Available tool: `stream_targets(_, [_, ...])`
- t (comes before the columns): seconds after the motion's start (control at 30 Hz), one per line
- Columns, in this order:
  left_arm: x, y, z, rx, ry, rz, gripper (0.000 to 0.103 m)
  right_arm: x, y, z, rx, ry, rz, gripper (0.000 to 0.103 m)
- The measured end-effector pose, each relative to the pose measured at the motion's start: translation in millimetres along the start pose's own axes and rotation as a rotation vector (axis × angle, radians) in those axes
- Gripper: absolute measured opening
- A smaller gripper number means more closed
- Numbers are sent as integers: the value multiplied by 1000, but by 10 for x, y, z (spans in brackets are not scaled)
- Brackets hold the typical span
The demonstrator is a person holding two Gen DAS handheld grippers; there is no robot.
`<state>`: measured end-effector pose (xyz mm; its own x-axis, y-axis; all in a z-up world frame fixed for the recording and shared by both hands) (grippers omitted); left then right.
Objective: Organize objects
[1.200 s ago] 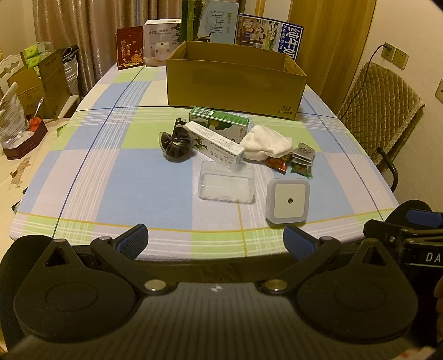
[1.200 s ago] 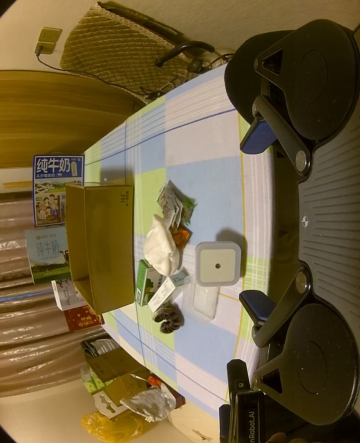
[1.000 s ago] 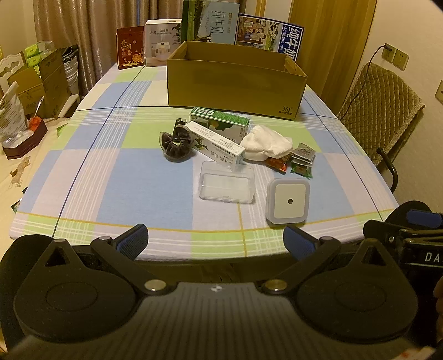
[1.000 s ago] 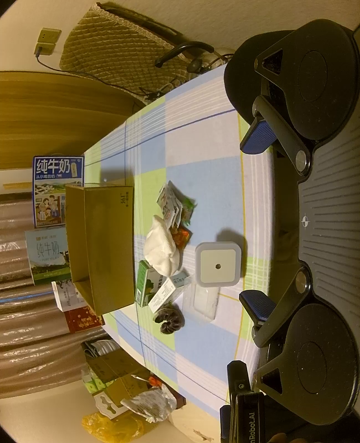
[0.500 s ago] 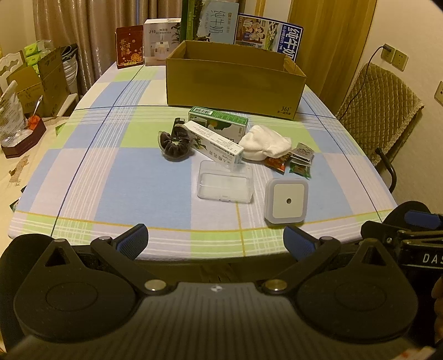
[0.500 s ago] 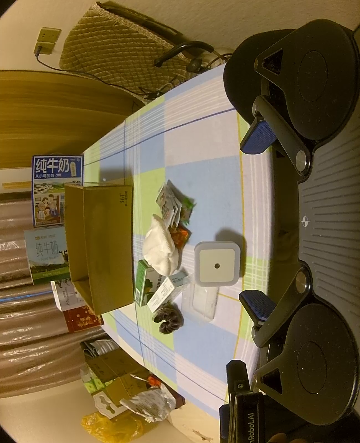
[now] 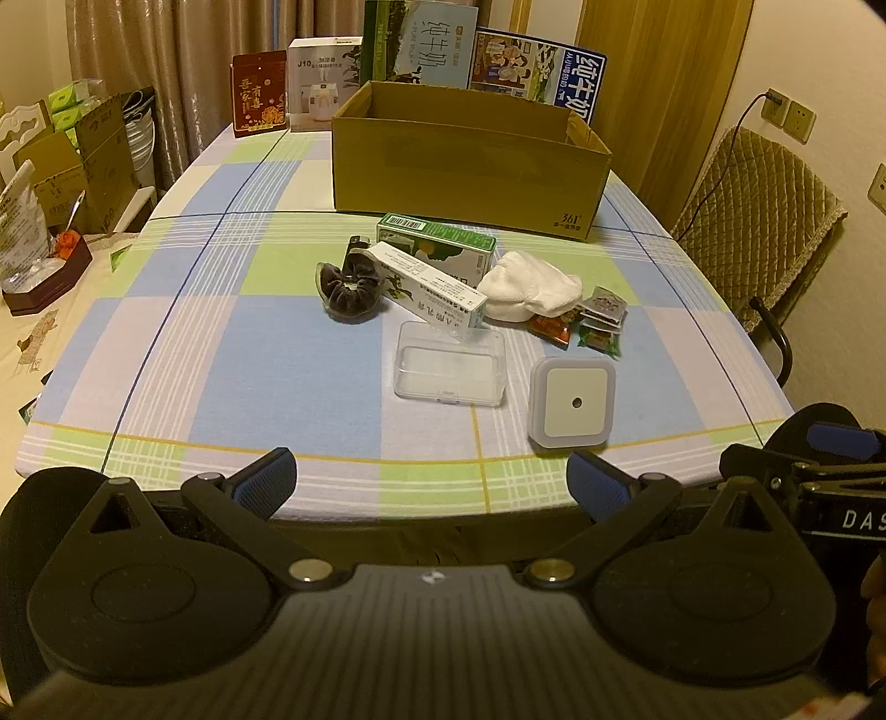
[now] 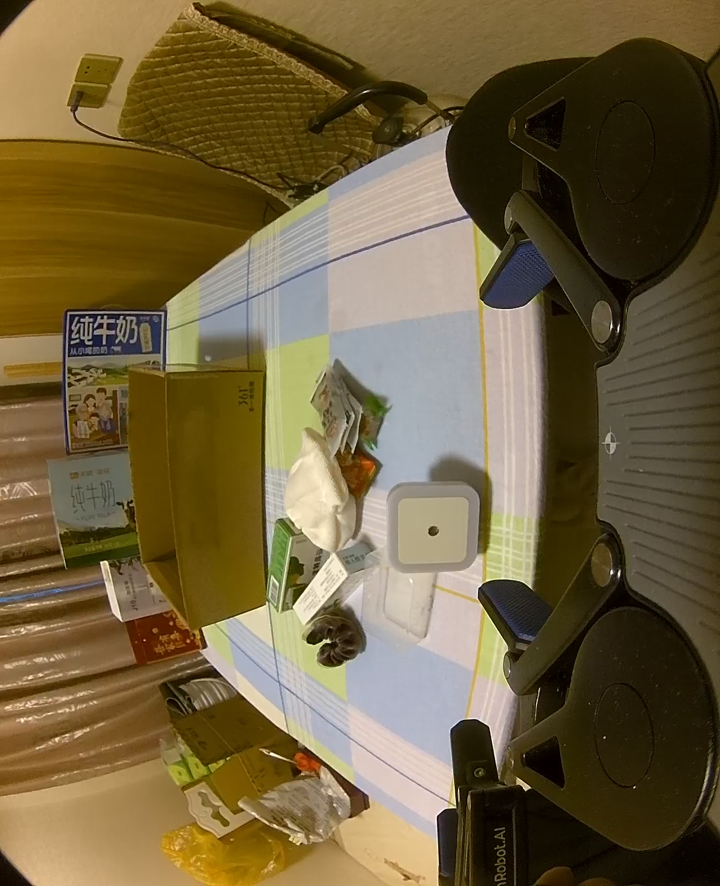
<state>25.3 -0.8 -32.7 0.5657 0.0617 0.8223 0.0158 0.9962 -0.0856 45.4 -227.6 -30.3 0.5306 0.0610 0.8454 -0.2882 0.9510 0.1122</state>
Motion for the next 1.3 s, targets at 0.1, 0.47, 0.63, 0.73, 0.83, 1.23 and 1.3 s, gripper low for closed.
stream_targets(0.1, [-3,2,2,0,1,1,102,-1,1,0,0,1,0,101])
stream_targets(0.47, [-1,1,0,0,1,1,102,0,2,-1,0,1,1,101])
stream_targets(0.63, [-2,2,0,0,1,1,102,-9,10,2,0,1,2,101])
stream_targets(0.73, [-3,2,1,0,1,1,102,-7,6,-1,0,2,1,101])
stream_targets(0.83, [0,0,4,-1,1,2,102,-5,5,-1,0,2,1,101])
stream_targets(1.23, [11,-5,-2,0,-2,-1,102,-24,11,-4,0,4,2,101])
stream_targets(1.3, [24,-7,-14,1,-2,-1,102,-25,12,-4,-1,4,2,101])
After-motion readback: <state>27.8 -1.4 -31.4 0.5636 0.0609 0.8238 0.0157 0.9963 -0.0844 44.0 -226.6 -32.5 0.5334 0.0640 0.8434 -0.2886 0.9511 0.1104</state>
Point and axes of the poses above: each gripper's, at about its wrist camera, not at the fingertips, and z roughly against the way its jaws point, y to its left, x to its top, the point moved 4 cm from there along -z, roughly the way its jaws point, and after that the axes turned 15 degrees about -y, right-handed, at the moved point
